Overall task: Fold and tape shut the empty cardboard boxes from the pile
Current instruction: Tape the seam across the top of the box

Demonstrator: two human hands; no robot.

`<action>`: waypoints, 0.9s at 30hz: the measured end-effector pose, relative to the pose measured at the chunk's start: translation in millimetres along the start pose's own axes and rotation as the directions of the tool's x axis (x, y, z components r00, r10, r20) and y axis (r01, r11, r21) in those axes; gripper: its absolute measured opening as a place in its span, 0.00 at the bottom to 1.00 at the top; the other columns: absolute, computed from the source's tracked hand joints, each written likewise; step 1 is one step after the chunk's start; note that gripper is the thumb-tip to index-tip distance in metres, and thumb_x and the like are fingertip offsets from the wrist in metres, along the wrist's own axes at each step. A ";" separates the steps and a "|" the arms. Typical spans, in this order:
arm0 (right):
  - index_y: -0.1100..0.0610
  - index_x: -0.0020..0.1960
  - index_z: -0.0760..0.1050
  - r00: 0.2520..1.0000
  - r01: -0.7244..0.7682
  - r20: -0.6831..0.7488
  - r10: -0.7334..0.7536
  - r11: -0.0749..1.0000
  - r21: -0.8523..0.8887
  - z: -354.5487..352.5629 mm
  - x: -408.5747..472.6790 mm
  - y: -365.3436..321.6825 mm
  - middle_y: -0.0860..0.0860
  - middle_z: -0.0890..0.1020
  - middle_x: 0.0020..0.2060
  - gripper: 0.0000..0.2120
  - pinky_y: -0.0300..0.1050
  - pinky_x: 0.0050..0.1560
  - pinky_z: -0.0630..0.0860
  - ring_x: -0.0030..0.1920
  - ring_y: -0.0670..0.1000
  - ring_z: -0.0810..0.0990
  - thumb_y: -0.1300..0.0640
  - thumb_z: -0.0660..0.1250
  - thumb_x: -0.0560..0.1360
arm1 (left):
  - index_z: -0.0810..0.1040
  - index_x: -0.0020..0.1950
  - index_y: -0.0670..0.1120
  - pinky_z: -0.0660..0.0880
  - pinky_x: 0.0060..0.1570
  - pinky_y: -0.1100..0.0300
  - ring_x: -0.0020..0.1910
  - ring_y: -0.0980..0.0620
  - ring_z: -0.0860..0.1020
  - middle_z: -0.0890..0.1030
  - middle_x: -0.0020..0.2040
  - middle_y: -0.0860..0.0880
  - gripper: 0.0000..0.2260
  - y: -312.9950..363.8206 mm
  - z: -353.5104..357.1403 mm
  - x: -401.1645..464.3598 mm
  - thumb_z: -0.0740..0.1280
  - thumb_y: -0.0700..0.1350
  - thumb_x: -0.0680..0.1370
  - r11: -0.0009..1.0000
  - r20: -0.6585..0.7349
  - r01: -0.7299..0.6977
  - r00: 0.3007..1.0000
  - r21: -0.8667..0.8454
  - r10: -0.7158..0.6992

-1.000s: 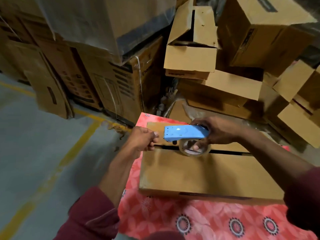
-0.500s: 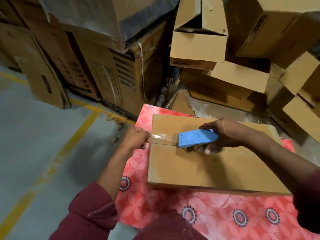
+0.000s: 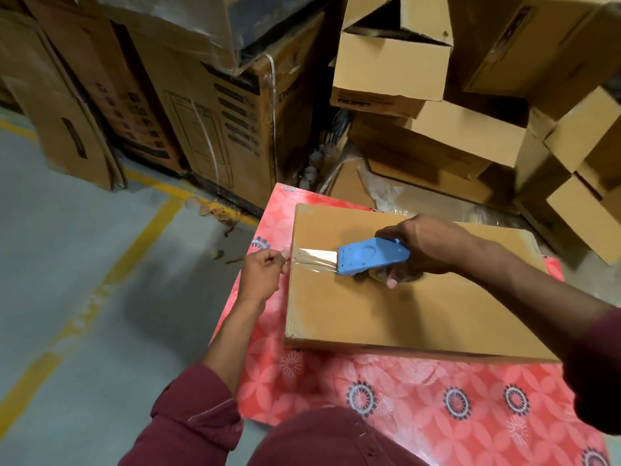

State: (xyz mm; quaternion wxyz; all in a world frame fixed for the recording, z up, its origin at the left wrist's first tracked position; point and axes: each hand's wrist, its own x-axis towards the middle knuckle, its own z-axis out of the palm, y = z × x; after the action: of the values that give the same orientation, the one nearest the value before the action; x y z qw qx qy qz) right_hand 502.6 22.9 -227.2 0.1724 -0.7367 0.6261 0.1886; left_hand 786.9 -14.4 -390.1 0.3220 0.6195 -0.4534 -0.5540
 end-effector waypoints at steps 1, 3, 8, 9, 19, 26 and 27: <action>0.44 0.70 0.73 1.000 0.001 0.000 -0.001 1.000 -0.013 -0.2 -0.1 -1.4 0.46 0.84 0.54 0.39 0.52 0.49 0.80 0.52 0.51 0.79 0.29 0.77 0.64 | 0.80 0.36 0.45 0.67 0.30 0.59 0.26 0.53 0.70 0.79 0.30 0.51 0.15 -1.6 4.1 -3.1 0.69 0.43 0.83 1.000 -0.016 -0.003 1.000 -0.027 0.002; 0.44 0.75 0.69 1.000 0.001 0.000 -0.001 0.998 -0.063 0.1 -0.3 -4.4 0.48 0.83 0.57 0.42 0.54 0.50 0.80 0.55 0.53 0.79 0.29 0.75 0.66 | 0.79 0.41 0.49 0.69 0.34 0.57 0.32 0.48 0.75 0.81 0.37 0.50 0.11 -5.8 14.3 -7.9 0.65 0.48 0.83 0.999 -0.054 0.001 0.999 0.052 0.002; 0.37 0.82 0.50 0.995 0.086 0.075 -0.072 0.975 -0.207 -0.2 0.9 -14.0 0.46 0.74 0.49 0.46 0.48 0.40 0.74 0.48 0.49 0.73 0.26 0.65 0.72 | 0.72 0.57 0.47 0.79 0.52 0.47 0.47 0.40 0.82 0.83 0.49 0.44 0.44 -17.1 14.9 -21.2 0.48 0.85 0.68 0.907 0.048 0.285 0.948 0.309 -0.314; 0.37 0.82 0.52 0.993 0.103 0.080 -0.088 0.970 -0.220 -0.7 2.0 -14.8 0.46 0.74 0.49 0.44 0.47 0.40 0.74 0.48 0.49 0.73 0.25 0.64 0.72 | 0.76 0.54 0.46 0.79 0.51 0.47 0.46 0.41 0.83 0.84 0.49 0.44 0.43 -14.0 12.2 -23.1 0.49 0.84 0.69 0.911 0.039 0.253 0.959 0.327 -0.281; 0.38 0.82 0.52 0.981 0.177 0.130 -0.146 0.946 -0.270 -9.9 5.8 -24.2 0.52 0.56 0.82 0.42 0.59 0.68 0.73 0.78 0.60 0.62 0.24 0.59 0.74 | 0.49 0.86 0.56 0.56 0.81 0.51 0.81 0.59 0.56 0.53 0.85 0.55 0.40 17.8 20.0 -39.8 0.60 0.71 0.79 0.993 0.254 -0.121 0.960 -0.006 0.118; 0.38 0.82 0.52 0.979 0.202 0.085 -0.186 0.940 -0.276 0.0 5.6 -35.0 0.51 0.53 0.83 0.37 0.60 0.73 0.66 0.81 0.57 0.55 0.30 0.60 0.78 | 0.41 0.85 0.58 0.54 0.81 0.48 0.84 0.51 0.52 0.48 0.86 0.54 0.50 -3.4 12.0 -45.3 0.49 0.82 0.70 0.946 0.306 -0.096 0.952 0.308 -0.003; 0.39 0.82 0.53 0.977 0.211 0.076 -0.198 0.937 -0.280 -0.5 5.7 -36.4 0.50 0.53 0.83 0.36 0.60 0.74 0.66 0.81 0.57 0.55 0.30 0.60 0.79 | 0.40 0.85 0.55 0.50 0.82 0.49 0.84 0.52 0.47 0.44 0.86 0.53 0.51 -4.5 11.6 -45.6 0.48 0.82 0.70 0.884 0.265 -0.226 0.956 0.409 0.122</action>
State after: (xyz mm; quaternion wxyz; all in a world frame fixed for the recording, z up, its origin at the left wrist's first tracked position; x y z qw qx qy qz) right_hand 539.3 23.5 -229.0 0.0972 -0.8104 0.5079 0.2754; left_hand 777.6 30.4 -378.2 0.1690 0.5632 -0.6542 -0.4757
